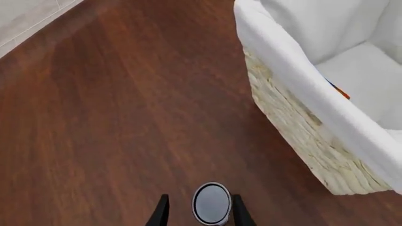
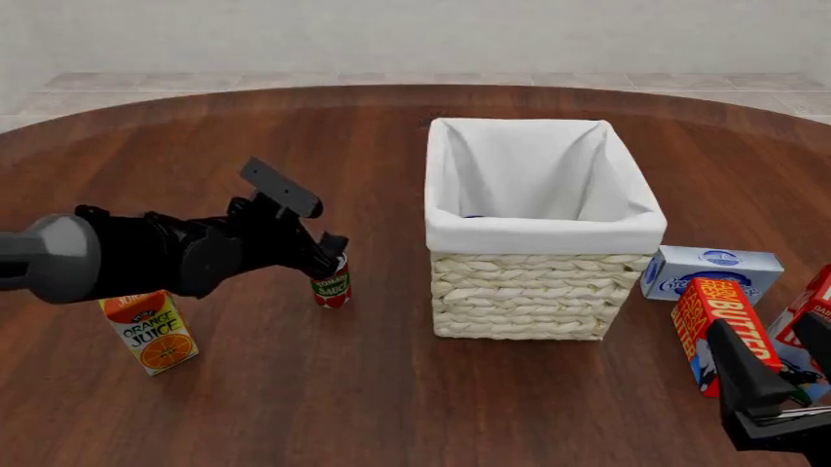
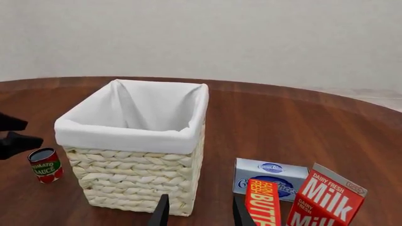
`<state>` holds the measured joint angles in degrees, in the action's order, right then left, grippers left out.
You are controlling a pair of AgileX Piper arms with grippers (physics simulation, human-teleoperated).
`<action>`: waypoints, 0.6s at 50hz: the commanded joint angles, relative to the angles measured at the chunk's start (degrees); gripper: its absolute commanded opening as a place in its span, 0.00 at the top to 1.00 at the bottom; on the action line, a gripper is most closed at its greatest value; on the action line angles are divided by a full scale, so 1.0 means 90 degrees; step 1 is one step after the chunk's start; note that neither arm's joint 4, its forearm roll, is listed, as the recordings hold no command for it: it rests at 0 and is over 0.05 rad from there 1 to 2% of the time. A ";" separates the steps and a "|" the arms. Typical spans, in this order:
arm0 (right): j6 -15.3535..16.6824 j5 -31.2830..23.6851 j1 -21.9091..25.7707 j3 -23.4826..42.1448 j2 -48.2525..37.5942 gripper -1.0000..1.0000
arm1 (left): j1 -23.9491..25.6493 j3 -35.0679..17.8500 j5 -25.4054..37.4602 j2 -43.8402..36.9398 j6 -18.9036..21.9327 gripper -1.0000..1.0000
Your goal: Pick up the alphabet soup and the tomato sauce, and put them in the basket.
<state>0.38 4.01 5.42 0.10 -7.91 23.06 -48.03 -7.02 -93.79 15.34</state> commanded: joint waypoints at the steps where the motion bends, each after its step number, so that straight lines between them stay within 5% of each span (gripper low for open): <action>1: -0.0003 0.0000 0.0001 0.0000 0.0000 0.00 | 0.0058 0.0103 -0.0195 -0.0098 -0.0105 0.00; 30: -0.0016 -0.0003 -0.0004 0.0000 0.0005 0.00 | 0.0099 0.0131 -0.0469 -0.0425 -0.0323 0.00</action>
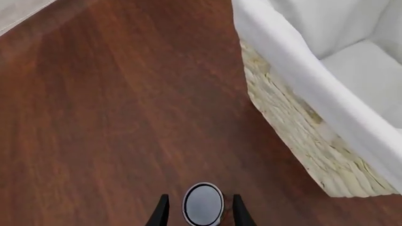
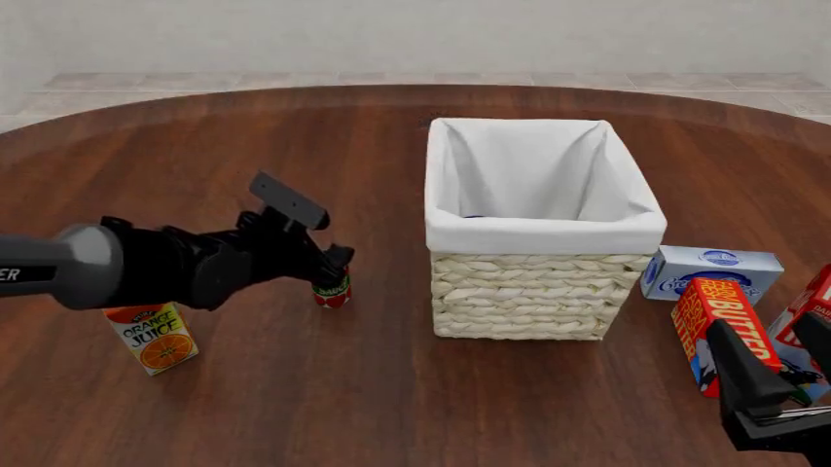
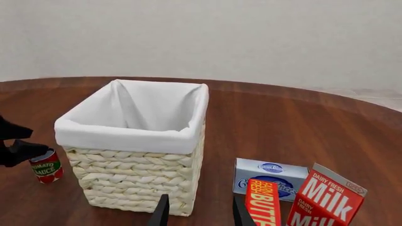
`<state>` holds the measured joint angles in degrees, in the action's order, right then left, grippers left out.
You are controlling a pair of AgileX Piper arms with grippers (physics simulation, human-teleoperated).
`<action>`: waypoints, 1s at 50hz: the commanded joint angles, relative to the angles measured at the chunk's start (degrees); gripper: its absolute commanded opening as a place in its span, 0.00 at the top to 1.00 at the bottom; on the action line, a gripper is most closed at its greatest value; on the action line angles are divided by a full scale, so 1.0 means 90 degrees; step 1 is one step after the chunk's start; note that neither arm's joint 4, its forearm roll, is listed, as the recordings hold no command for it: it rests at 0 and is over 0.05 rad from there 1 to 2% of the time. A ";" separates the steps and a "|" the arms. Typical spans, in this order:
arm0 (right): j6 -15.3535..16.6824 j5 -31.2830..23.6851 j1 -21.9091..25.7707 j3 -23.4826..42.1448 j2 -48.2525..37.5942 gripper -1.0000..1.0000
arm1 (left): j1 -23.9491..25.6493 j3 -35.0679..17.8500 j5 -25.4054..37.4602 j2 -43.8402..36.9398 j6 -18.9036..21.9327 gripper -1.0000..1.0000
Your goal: Pick up the alphabet soup and the tomato sauce, and put them in the basket.
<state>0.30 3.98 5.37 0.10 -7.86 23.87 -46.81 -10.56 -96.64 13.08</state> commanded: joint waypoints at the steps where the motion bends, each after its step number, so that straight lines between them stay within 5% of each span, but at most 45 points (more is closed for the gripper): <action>1: -0.0006 -0.0001 0.0001 0.0000 0.0003 0.00 | 0.0010 -0.0002 -0.0085 -0.0117 -0.0076 0.00; 50: 0.0000 -0.0011 0.0000 0.0000 0.0020 0.00 | -0.0107 0.0378 -0.0757 -0.0709 -0.0220 0.00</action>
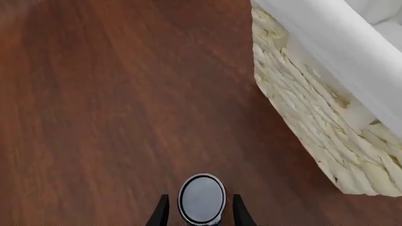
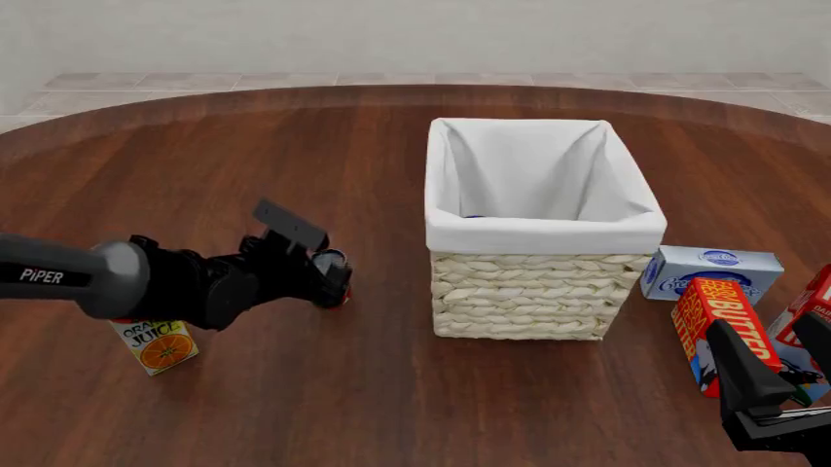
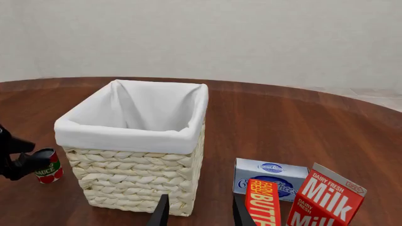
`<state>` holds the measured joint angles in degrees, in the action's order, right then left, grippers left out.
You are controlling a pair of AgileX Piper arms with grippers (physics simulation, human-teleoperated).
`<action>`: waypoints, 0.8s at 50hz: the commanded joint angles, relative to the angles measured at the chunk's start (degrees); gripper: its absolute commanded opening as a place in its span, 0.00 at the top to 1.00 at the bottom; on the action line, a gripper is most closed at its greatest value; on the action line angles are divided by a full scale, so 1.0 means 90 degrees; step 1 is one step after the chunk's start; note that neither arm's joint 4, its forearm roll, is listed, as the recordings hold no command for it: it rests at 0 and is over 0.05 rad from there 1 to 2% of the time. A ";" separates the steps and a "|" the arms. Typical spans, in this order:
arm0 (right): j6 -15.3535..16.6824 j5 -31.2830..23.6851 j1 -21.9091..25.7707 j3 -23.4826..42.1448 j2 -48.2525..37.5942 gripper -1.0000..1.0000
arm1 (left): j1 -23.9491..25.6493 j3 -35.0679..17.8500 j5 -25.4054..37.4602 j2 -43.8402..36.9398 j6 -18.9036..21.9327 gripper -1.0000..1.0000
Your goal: Pick up the alphabet soup and the tomato sauce, and put them in the basket.
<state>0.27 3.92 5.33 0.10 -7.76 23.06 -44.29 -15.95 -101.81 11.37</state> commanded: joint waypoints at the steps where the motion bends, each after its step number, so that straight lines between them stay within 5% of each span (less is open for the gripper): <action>1: 0.0006 -0.0003 0.0007 0.0000 0.0006 0.00 | -0.0021 0.0096 -0.0165 -0.0140 -0.0031 0.00; 40: 0.0021 0.0010 0.0041 0.0000 -0.0016 0.00 | -0.0104 0.0128 -0.0391 -0.0465 -0.0134 0.00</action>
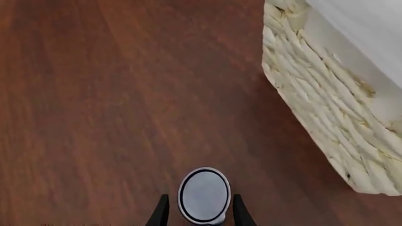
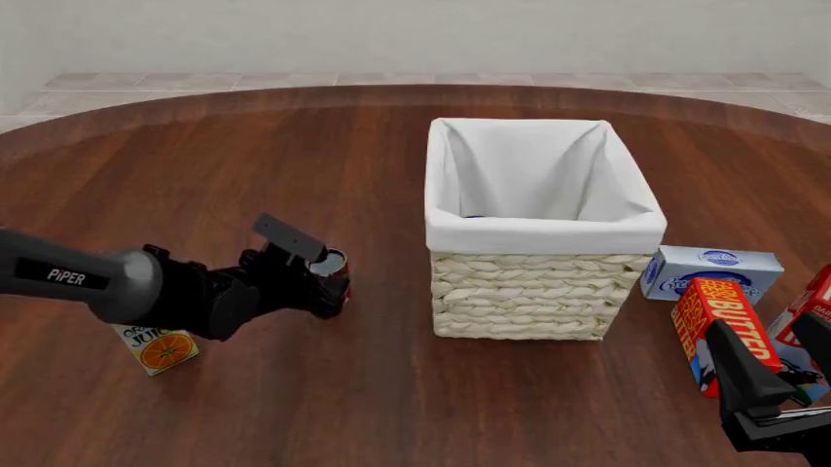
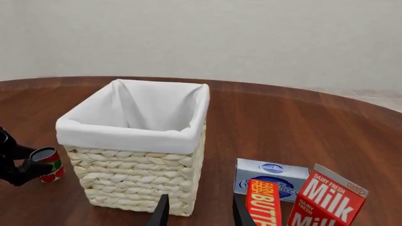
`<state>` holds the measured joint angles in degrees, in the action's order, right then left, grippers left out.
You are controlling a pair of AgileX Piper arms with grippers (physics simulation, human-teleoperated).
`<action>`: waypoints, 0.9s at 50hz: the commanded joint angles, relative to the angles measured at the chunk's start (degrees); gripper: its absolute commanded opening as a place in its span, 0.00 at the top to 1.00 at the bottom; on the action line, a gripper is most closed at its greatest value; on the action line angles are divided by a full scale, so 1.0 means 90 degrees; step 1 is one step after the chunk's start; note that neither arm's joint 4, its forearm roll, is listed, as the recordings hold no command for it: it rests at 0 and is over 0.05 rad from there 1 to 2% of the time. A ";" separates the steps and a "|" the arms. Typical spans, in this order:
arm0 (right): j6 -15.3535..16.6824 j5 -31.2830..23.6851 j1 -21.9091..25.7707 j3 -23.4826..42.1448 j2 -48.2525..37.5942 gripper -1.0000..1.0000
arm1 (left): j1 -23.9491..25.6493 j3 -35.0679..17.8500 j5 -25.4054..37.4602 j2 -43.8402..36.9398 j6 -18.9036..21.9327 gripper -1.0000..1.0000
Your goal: Pick up the alphabet soup and the tomato sauce, and put them in the basket.
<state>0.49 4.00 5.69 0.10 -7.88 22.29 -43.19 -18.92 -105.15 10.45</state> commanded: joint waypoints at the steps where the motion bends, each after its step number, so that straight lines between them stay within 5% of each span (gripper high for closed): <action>1: 0.0000 0.0003 -0.0003 0.0000 -0.0005 0.00 | -0.0016 0.0008 -0.0067 -0.0098 -0.0040 0.00; 3: -0.0002 0.0002 -0.0002 0.0000 -0.0003 0.00 | 0.0006 -0.0005 -0.0051 -0.0103 -0.0073 0.00; 4: 0.0001 0.0001 -0.0002 0.0000 -0.0001 0.00 | -0.0013 -0.0010 -0.0062 -0.0078 -0.0055 1.00; 45: 0.0021 -0.0012 0.0027 0.0000 0.0025 0.00 | -0.0131 -0.0197 0.0405 0.0710 0.0006 1.00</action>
<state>0.63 3.87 5.76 0.10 -7.64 21.46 -44.39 -16.50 -100.97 9.31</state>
